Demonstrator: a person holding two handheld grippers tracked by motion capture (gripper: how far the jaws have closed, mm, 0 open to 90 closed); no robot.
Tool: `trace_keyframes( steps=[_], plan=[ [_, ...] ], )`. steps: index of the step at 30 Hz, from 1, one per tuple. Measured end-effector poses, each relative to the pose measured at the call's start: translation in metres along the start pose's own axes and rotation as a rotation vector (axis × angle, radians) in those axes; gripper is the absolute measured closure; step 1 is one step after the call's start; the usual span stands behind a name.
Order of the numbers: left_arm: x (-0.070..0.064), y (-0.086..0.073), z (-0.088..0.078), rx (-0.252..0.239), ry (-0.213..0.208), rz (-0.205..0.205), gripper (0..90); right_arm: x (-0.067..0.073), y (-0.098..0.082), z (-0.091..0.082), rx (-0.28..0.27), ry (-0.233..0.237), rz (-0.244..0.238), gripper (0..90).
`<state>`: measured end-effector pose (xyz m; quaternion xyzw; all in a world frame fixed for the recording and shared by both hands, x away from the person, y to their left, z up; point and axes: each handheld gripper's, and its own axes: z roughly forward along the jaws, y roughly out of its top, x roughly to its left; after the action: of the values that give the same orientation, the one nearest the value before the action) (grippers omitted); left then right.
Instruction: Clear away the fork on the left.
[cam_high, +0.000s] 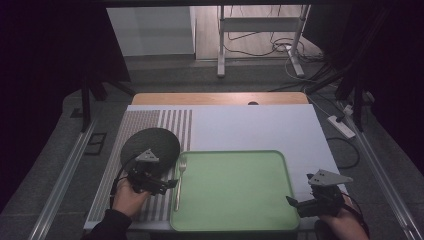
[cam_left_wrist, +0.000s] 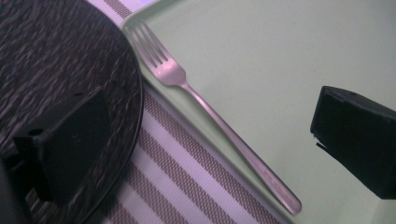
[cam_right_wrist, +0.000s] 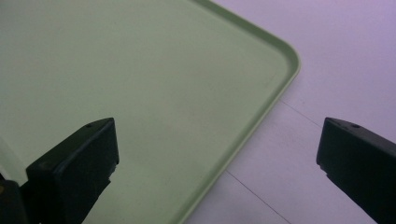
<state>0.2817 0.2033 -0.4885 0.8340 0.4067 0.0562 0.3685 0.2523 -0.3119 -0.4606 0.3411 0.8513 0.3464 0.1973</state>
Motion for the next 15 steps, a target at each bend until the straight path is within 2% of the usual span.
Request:
trace_keyframes(
  steps=[15],
  plan=[
    [0.006,-0.028,-0.021,-0.031,0.004,-0.057,0.0,-0.001,0.000,-0.001,-0.007,-0.004,0.006,0.0]
  ],
)
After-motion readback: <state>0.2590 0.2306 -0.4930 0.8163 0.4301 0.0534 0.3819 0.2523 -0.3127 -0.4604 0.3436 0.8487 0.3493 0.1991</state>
